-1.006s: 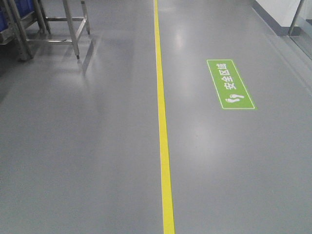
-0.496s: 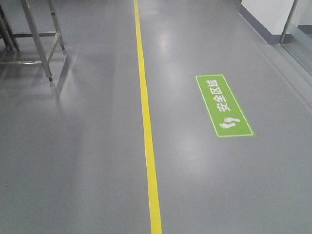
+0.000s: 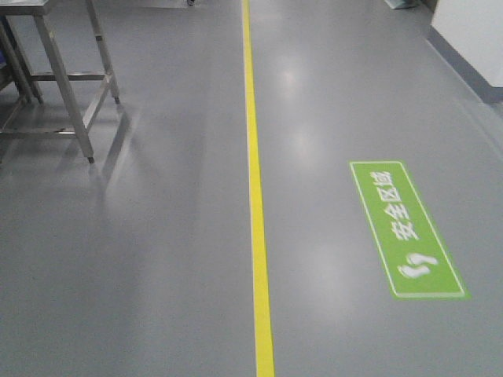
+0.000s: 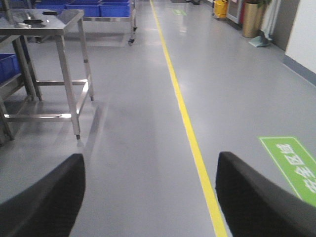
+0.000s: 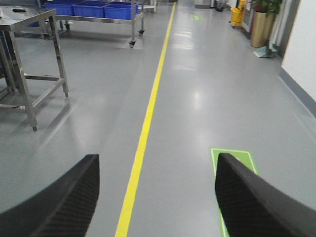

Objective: Move and align brake pads A on conveyor
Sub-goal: 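Drive along the yellow floor line toward the blue bin racks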

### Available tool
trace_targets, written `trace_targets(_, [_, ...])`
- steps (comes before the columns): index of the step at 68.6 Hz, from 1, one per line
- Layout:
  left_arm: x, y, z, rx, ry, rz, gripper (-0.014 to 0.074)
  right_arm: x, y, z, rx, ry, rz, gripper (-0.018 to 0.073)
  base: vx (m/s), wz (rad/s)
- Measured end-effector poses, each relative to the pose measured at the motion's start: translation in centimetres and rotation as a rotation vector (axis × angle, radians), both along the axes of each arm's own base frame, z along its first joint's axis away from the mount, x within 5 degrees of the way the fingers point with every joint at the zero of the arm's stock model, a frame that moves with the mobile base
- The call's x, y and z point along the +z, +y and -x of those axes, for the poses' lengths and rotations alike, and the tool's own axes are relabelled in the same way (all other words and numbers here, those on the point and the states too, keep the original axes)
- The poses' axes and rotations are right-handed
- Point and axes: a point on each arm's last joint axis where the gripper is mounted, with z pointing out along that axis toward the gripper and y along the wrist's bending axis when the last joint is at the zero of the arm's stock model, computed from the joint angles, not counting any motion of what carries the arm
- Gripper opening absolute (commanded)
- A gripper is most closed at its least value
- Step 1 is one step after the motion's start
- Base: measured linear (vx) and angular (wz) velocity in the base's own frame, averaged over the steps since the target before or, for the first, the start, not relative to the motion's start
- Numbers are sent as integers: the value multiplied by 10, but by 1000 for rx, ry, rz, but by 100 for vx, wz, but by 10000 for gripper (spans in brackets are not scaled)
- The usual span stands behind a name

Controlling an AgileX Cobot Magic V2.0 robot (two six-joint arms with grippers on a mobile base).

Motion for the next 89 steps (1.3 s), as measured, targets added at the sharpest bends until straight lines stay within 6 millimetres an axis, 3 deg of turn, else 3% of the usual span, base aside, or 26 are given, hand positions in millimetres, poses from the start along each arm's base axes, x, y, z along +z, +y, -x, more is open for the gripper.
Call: trace_targets(89, [0, 0, 0, 1, 5, 0, 538, 0, 0, 0, 0, 0, 0, 490, 73, -1])
